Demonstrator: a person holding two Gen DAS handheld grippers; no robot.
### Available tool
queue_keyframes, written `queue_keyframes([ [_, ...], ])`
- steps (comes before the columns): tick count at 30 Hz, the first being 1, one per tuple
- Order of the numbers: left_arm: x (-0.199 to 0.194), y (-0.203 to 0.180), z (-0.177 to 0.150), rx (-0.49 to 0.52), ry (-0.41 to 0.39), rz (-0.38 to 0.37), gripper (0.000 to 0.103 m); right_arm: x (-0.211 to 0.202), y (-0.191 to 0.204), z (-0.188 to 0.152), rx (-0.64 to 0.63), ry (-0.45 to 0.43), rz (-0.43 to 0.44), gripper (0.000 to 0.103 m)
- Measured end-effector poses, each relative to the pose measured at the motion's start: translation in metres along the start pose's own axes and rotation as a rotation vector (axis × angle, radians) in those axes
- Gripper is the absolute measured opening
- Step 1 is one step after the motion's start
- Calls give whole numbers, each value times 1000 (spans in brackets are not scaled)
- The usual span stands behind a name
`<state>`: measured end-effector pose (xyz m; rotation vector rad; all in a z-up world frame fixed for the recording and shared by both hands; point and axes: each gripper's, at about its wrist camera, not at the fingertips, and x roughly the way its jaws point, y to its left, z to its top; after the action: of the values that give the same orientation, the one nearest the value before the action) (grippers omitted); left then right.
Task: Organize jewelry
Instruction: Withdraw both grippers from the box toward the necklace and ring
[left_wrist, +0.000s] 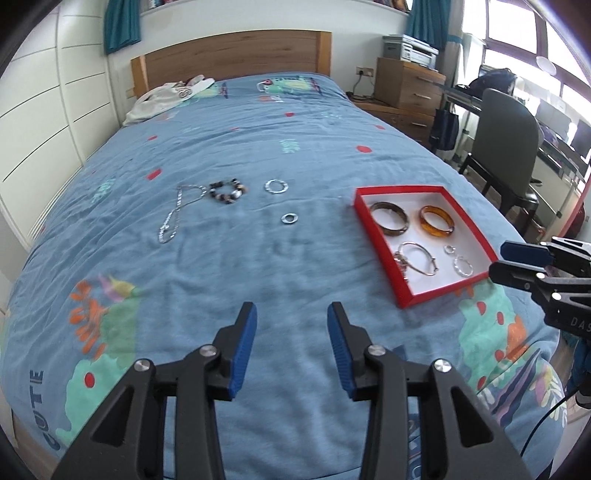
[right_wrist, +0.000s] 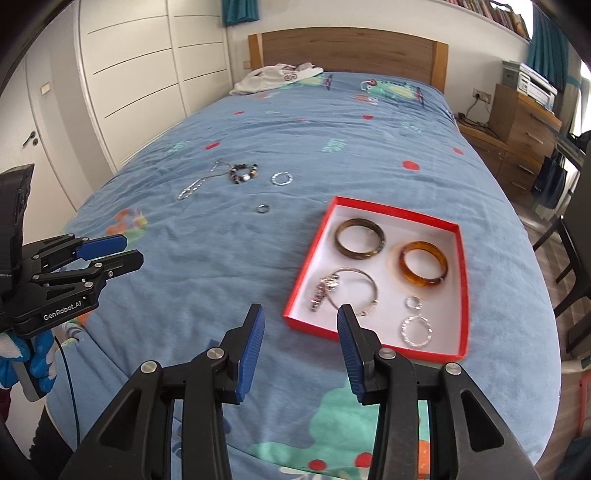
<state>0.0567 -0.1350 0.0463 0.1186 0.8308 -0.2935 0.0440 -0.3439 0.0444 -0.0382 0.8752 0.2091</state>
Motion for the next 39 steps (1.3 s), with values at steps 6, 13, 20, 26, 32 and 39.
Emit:
queue_keyframes([
  [6,0,43,-21,-60,9,17,48,5,27,9,-34,8,14,42],
  [13,12,109,-50,-142,63,89,48,28,51,20,-60,15,52,43],
  [20,31,151,-53,-220,96,132,48,61,60,35,-73,38,88,43],
  [26,57,169,-38,-244,119,143,48,95,59,57,-60,50,113,43],
  [32,87,185,-12,-247,128,140,48,129,57,81,-39,59,127,43],
  [39,119,200,19,-251,118,136,49,165,50,103,-3,66,128,43],
])
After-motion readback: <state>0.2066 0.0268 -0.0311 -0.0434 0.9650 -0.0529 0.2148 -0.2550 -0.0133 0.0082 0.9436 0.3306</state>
